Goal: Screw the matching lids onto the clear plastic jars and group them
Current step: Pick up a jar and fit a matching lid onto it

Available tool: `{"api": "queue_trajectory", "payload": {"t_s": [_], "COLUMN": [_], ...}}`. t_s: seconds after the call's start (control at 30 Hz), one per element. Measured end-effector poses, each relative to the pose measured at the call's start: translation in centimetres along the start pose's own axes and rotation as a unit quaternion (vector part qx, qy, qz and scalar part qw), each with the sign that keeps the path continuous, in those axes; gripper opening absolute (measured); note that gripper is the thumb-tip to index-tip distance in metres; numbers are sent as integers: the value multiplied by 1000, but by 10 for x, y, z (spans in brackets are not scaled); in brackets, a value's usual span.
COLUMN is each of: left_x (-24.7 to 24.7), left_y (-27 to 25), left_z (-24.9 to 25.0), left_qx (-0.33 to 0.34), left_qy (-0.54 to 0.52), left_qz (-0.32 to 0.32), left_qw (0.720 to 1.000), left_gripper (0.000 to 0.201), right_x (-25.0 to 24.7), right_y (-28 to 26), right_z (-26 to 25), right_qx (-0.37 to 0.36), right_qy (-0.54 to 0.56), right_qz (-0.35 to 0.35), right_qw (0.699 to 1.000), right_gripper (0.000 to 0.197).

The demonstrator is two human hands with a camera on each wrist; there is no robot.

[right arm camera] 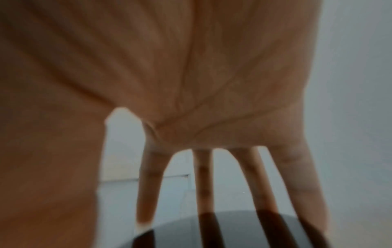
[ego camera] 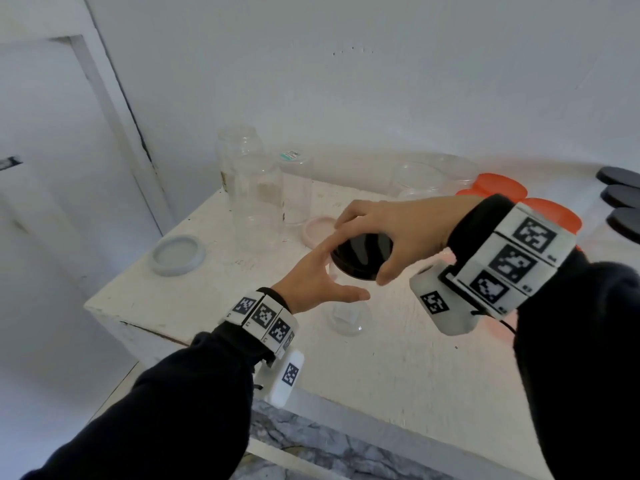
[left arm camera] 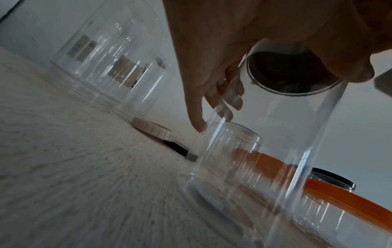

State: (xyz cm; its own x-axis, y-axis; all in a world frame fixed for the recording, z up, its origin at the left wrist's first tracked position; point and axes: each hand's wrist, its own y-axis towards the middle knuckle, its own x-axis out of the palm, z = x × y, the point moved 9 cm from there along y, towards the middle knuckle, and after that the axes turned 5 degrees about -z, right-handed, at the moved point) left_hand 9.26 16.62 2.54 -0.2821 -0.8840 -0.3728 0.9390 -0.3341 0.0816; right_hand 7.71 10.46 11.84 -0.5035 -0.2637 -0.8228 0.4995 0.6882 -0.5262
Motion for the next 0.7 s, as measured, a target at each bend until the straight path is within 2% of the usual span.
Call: {"api": "queue_trajectory", "payload": {"t_s": [0.07,0.13,0.27,0.3,0.37,0.43,0.5,0.57,0.7], "left_x": [1,2,3,3,3,2,1,0,1], "left_y": [0,0,-2,-2,-3,-4,-5,-6,-8], "left_z": [-1,-2,-2,-2,-2,-2,-2,-1,2], "left_qx": [0,-5,-12,-14,-13,-8,-9,-4,-1], "left_qy": [-2,-8,-30,-31,-28,-12,-1,3,-11], "left_qz": [-1,1,6,8,8,12,20,26,31], "left_qw": [1000,1000,999,999,999,1000,1000,1000,999], "left_gripper": [78,81,83,82,86,89,84,80,90], "right_x": [-4,-9,-19,-20,-15,-5,0,-3,-13], "right_y": [0,0,-3,-3,-2,0,-1,-1,-3], "right_z": [3,6,1,1,5,6,-1,-1,1], "right_qx": [5,57,145,156,153,105,48,37,110], "right_qy": [14,-23,-115,-130,-133,-81,-41,-34,-89], "right_qz": [33,92,206,203,141,42,0,40,158], "right_qw": [999,994,961,958,969,990,998,998,977], "right_gripper": [64,57,58,61,67,75,77,72,66]}}
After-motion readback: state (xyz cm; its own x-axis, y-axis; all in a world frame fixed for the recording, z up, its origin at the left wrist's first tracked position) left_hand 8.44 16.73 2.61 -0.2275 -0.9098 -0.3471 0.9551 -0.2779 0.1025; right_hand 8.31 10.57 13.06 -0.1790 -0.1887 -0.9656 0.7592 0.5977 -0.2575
